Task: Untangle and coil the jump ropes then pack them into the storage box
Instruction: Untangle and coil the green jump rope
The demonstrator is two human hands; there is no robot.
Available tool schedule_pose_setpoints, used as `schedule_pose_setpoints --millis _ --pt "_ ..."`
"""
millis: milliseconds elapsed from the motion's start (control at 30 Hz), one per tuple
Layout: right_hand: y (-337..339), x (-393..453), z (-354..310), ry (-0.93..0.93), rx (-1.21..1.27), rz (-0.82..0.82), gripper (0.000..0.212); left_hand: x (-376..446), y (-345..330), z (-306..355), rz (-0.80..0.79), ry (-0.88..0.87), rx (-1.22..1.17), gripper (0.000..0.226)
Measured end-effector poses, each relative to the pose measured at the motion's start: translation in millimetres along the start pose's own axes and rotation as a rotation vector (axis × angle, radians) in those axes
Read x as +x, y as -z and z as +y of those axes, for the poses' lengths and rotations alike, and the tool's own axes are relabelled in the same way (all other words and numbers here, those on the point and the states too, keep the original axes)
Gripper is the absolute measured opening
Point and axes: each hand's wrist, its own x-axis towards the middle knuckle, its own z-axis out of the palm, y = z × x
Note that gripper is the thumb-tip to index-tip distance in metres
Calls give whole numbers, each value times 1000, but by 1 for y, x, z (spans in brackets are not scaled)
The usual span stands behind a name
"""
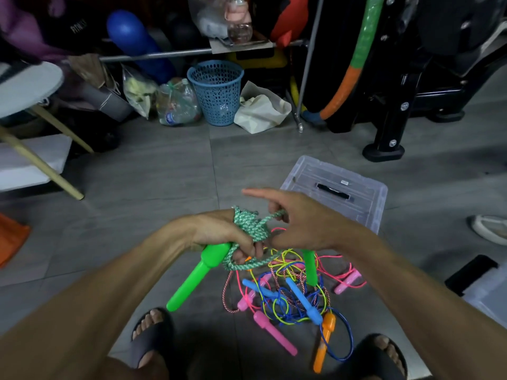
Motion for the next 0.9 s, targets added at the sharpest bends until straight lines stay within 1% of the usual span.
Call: schedule_pose_setpoints --millis 67,167,233,333,367,433,500,533,600,633,667,733,833,900 --pt "-5 0 -4 14 -41 -104 94 -2 -4 4 -96 2 96 16" --pt "-11 2 -2 43 -105 -151 92 -3 -5 4 -176 23 171 16" --pt "-13 1 0 5 -104 -132 79 -4 -3 2 -186 25 173 16" --pt "-17 1 5 2 -137 -109 44 -5 3 0 -196 11 143 18" --pt "-19 0 5 1 -114 -110 39 -6 5 0 -201 3 130 18" --pt "-20 -1 4 10 -43 -91 35 -10 8 2 -196 -13 88 17" --pt "-17 -4 1 -12 71 -55 36 -12 7 4 -179 -33 30 18" --pt "-15 -5 -1 -49 154 -46 43 -12 6 5 -175 -42 11 18" --pt "-11 -7 -4 -75 291 -60 75 -13 3 8 -192 -48 5 21" --pt "-10 -7 -6 -53 329 -93 86 -13 1 11 -209 -48 14 22" --pt "-10 -8 -8 -29 362 -133 87 -14 -1 12 -225 -43 26 20" --pt "-10 -8 -11 -15 393 -179 72 -14 -4 14 -248 -33 41 16" --pt "-11 -7 -10 -50 396 -140 60 -15 -3 13 -263 -48 26 19" --pt "-12 -6 -7 -71 362 -99 55 -16 1 10 -237 -65 -32 20"
